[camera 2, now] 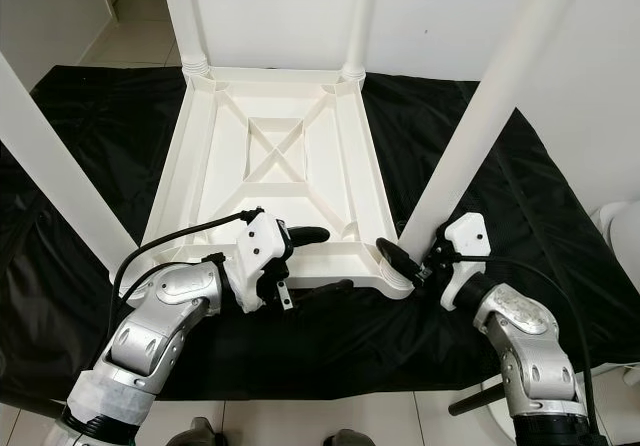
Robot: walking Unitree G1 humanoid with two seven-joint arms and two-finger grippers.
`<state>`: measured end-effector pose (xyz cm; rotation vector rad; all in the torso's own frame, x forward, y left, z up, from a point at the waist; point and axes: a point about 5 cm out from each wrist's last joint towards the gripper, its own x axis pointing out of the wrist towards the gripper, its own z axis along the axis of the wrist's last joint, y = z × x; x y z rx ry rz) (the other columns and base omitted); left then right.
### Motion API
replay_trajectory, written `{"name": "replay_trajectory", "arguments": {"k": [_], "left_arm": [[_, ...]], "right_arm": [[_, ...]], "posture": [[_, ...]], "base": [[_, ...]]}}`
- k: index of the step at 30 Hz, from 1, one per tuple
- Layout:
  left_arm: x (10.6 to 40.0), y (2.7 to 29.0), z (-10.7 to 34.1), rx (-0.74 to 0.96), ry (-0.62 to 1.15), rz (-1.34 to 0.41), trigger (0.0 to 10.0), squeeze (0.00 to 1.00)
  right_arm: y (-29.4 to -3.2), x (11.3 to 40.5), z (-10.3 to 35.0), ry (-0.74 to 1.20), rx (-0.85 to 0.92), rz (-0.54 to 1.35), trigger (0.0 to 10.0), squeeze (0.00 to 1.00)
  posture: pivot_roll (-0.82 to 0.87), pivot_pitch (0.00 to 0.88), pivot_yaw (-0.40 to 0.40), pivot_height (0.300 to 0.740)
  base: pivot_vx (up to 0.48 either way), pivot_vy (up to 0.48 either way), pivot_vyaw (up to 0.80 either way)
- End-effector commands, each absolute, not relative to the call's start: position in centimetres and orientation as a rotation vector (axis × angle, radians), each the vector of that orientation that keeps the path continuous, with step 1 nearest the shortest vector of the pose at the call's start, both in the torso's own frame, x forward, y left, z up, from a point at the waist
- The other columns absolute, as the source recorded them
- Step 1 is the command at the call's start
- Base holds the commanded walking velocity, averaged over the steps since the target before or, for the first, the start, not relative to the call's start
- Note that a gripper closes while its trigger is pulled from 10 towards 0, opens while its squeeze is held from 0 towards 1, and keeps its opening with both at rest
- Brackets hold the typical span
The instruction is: Building children table
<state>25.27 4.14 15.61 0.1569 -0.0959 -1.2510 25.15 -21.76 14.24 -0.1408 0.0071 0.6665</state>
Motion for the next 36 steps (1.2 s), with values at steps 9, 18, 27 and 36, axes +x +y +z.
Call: {"name": "replay_trajectory", "arguments": {"k": [9,18,27,36], "left_arm": [[25.5,4.1,15.3,0.161,-0.096,-1.218,10.0,0.0],[25.5,4.2,15.3,0.159,-0.098,-1.21,10.0,0.0],[25.4,4.1,15.1,0.16,-0.103,-1.212,10.0,0.0],[25.4,4.0,15.0,0.16,-0.104,-1.214,10.0,0.0]], "right_arm": [[-21.3,25.0,13.8,-0.015,-0.105,0.52,10.0,0.0],[-20.3,24.9,13.6,-0.02,-0.097,0.336,10.0,0.0],[-17.2,24.1,12.4,0.004,0.023,-0.158,10.0,0.0],[-14.9,24.0,12.6,0.008,0.034,-0.2,10.0,0.0]], "posture": [[-0.02,0.026,-0.025,0.74],[-0.02,0.018,-0.036,0.74],[-0.01,0.003,-0.044,0.74],[-0.02,0.0,-0.042,0.74]], "base": [[0.0,0.0,0.0],[0.0,0.0,0.0],[0.0,0.0,0.0],[0.0,0.0,0.0]]}}
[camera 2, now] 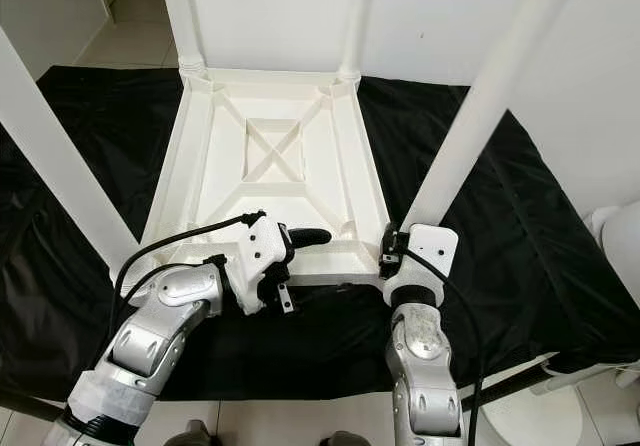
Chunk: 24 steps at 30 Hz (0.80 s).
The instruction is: Building children table
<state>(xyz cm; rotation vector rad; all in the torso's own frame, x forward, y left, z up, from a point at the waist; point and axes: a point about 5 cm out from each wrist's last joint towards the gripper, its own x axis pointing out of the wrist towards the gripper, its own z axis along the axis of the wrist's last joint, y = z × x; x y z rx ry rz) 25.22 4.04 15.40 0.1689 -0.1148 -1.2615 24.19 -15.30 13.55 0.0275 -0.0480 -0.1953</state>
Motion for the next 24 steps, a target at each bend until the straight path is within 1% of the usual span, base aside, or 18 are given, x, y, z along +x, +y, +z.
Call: {"name": "replay_trajectory", "arguments": {"k": [1,3,4,8,9,12,15,16,17,18,22,24], "left_arm": [[25.4,4.0,15.0,0.164,-0.106,-1.217,10.0,0.0],[25.5,3.9,15.0,0.166,-0.108,-1.218,10.0,0.0],[25.5,4.0,15.0,0.166,-0.108,-1.215,10.0,0.0],[25.6,3.9,15.0,0.166,-0.11,-1.212,10.0,0.0],[25.6,3.9,15.0,0.166,-0.111,-1.209,10.0,0.0],[25.6,3.9,15.0,0.165,-0.112,-1.208,10.0,0.0],[25.6,3.9,15.0,0.165,-0.113,-1.203,10.0,0.0],[25.6,3.9,14.9,0.167,-0.113,-1.201,10.0,0.0],[25.6,3.9,14.9,0.167,-0.113,-1.201,10.0,0.0],[25.6,3.9,14.9,0.167,-0.113,-1.199,10.0,0.0],[25.8,4.0,14.7,0.172,-0.108,-1.196,10.0,0.0],[25.8,4.1,14.6,0.172,-0.111,-1.199,10.0,0.0]], "right_arm": [[-15.2,23.9,12.7,0.007,0.044,-0.213,10.0,0.0],[-15.6,23.9,12.8,0.003,0.036,-0.218,10.0,0.0],[-15.7,23.9,12.9,-0.004,0.04,-0.199,10.0,1.0],[-15.8,23.8,13.1,-0.02,0.052,-0.161,10.0,1.0],[-16.2,23.8,13.4,-0.043,0.049,-0.1,10.0,1.0],[-16.8,23.8,13.4,-0.046,0.034,-0.066,10.0,1.0],[-17.7,23.6,13.4,-0.052,-0.003,0.053,10.0,1.0],[-18.0,23.5,13.4,-0.048,-0.017,0.092,10.0,0.27],[-18.0,23.5,13.4,-0.048,-0.017,0.092,10.0,0.27],[-18.2,23.5,13.4,-0.049,-0.025,0.126,10.0,0.0],[-19.3,23.8,13.5,-0.048,-0.088,0.305,10.0,0.0],[-19.7,24.0,13.5,-0.042,-0.099,0.364,10.0,0.0]], "posture": [[-0.02,0.0,-0.042,0.74],[-0.02,0.0,-0.044,0.74],[-0.02,0.0,-0.045,0.74],[-0.02,0.0,-0.049,0.74],[-0.02,0.0,-0.051,0.74],[-0.02,0.0,-0.05,0.74],[-0.01,0.0,-0.051,0.74],[-0.01,0.0,-0.051,0.74],[-0.01,0.0,-0.051,0.74],[-0.01,0.0,-0.051,0.74],[-0.01,0.0,-0.046,0.74],[-0.02,0.0,-0.044,0.74]], "base": [[0.0,0.0,0.0],[0.0,0.0,0.0],[0.0,0.0,0.0],[0.0,0.0,0.0],[0.0,0.0,0.0],[0.0,0.0,0.0],[0.0,0.0,0.0],[0.0,0.0,0.0],[0.0,0.0,0.0],[0.0,0.0,0.0],[0.0,0.0,0.0],[0.0,0.0,0.0]]}}
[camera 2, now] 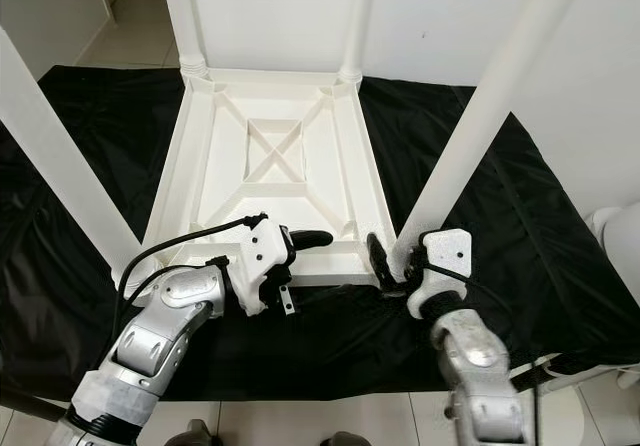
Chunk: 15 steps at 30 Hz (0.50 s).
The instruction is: Building children table
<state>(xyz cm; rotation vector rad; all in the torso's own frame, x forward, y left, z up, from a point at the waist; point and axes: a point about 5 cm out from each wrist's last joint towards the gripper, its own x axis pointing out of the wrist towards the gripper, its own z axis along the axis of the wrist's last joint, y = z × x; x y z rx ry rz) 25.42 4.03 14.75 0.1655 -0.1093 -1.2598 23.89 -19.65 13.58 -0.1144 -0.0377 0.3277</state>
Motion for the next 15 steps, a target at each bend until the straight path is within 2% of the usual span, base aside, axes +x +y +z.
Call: {"name": "replay_trajectory", "arguments": {"k": [1,8,13,14,15], "left_arm": [[25.8,4.1,14.6,0.172,-0.111,-1.199,10.0,0.0],[26.0,3.9,14.9,0.173,-0.12,-1.198,10.0,0.0],[26.1,3.9,15.0,0.173,-0.123,-1.198,10.0,0.0],[26.1,3.9,15.0,0.172,-0.124,-1.197,10.0,0.0],[26.1,3.9,15.0,0.172,-0.124,-1.197,10.0,0.0]], "right_arm": [[-19.7,24.0,13.5,-0.042,-0.099,0.364,10.0,0.0],[-20.3,26.0,13.3,0.001,-0.141,0.513,10.0,0.0],[-20.3,26.4,13.2,0.007,-0.145,0.557,10.0,0.0],[-20.4,26.7,12.8,0.02,-0.16,0.582,3.9,0.0],[-20.4,26.7,12.8,0.02,-0.16,0.582,3.9,0.0]], "posture": [[-0.02,0.0,-0.044,0.74],[-0.01,0.0,-0.037,0.74],[0.0,0.0,-0.037,0.74],[0.0,0.0,-0.037,0.74],[0.0,0.0,-0.037,0.74]], "base": [[0.0,0.0,0.0],[0.0,0.0,0.0],[0.0,0.0,0.0],[0.0,0.0,0.0],[0.0,0.0,0.0]]}}
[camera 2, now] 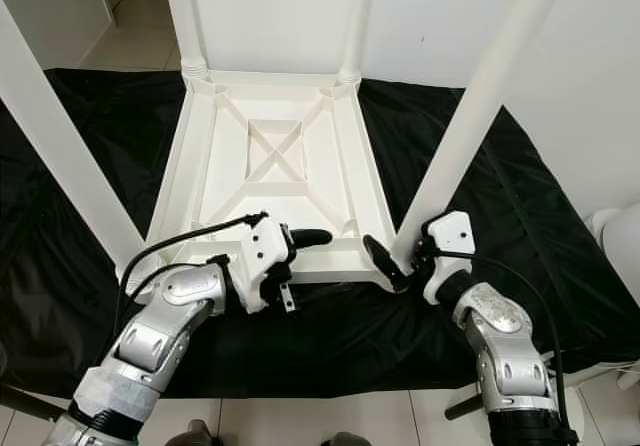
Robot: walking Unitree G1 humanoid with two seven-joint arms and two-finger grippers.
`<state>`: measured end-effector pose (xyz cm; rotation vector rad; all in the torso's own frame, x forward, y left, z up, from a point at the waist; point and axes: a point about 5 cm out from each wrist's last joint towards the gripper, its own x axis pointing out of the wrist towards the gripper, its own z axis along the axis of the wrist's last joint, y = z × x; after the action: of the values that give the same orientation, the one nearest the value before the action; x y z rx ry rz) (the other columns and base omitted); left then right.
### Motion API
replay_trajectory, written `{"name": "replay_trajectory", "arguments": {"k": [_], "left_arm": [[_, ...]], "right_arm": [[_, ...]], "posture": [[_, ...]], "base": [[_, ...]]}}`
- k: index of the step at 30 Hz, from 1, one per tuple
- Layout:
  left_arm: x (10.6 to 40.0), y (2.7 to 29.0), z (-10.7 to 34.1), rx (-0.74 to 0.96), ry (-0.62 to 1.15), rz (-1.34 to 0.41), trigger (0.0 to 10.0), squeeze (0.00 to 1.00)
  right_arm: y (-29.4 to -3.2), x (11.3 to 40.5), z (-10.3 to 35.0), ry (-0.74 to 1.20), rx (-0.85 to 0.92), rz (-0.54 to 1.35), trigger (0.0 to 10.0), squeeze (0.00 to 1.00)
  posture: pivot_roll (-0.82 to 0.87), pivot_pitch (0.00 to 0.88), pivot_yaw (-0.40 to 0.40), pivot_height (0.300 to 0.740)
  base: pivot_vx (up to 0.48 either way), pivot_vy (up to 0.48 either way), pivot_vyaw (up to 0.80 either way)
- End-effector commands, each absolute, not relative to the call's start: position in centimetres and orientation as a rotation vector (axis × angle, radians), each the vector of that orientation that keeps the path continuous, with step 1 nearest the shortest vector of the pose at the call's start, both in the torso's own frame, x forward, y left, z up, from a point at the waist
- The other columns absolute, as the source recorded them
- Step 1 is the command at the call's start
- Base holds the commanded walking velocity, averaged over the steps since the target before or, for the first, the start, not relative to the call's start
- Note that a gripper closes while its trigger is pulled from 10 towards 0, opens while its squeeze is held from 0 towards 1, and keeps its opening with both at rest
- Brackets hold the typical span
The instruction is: Building children table
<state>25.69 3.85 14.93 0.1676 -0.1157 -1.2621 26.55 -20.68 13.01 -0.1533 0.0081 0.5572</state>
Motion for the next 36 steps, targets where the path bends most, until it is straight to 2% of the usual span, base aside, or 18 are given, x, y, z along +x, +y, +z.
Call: {"name": "replay_trajectory", "arguments": {"k": [1,2,15,16,17,18,29,33,36], "left_arm": [[26.0,3.9,15.0,0.173,-0.125,-1.197,10.0,0.0],[26.0,3.9,15.0,0.174,-0.125,-1.197,10.0,0.0],[25.9,3.9,14.9,0.176,-0.121,-1.197,10.0,0.0],[25.9,3.9,14.9,0.176,-0.12,-1.197,10.0,0.0],[25.9,3.9,14.9,0.176,-0.12,-1.197,10.0,0.0],[25.9,3.9,14.9,0.176,-0.121,-1.197,10.0,0.0],[26.0,3.9,14.9,0.175,-0.121,-1.196,10.0,0.0],[26.2,3.8,15.0,0.175,-0.124,-1.194,10.0,0.0],[26.2,3.8,15.0,0.175,-0.124,-1.194,10.0,0.0]], "right_arm": [[-20.4,26.8,12.6,0.024,-0.166,0.591,0.9,0.0],[-20.5,26.8,12.5,0.028,-0.167,0.598,0.0,0.0],[-20.9,26.1,11.9,0.038,-0.135,0.595,0.0,0.0],[-21.0,26.2,12.0,0.032,-0.134,0.575,7.1,0.0],[-21.0,26.2,12.0,0.032,-0.134,0.575,7.1,0.0],[-20.9,26.2,12.0,0.023,-0.125,0.558,10.0,0.0],[-20.2,26.4,12.4,-0.01,-0.124,0.359,10.0,0.0],[-19.1,26.3,12.5,-0.035,-0.104,0.175,10.0,0.0],[-18.7,26.1,12.5,-0.036,-0.1,0.136,10.0,0.0]], "posture": [[0.0,0.0,-0.037,0.74],[0.0,0.0,-0.036,0.74],[-0.01,0.004,-0.033,0.74],[-0.01,0.005,-0.032,0.74],[-0.01,0.005,-0.032,0.74],[-0.01,0.006,-0.032,0.74],[-0.01,0.006,-0.033,0.74],[-0.01,0.002,-0.033,0.74],[-0.01,0.001,-0.034,0.74]], "base": [[0.0,0.0,0.0],[0.0,0.0,0.0],[0.0,0.0,0.0],[0.0,0.0,0.0],[0.0,0.0,0.0],[0.0,0.0,0.0],[0.0,0.0,0.0],[0.0,0.0,0.0],[0.0,0.0,0.0]]}}
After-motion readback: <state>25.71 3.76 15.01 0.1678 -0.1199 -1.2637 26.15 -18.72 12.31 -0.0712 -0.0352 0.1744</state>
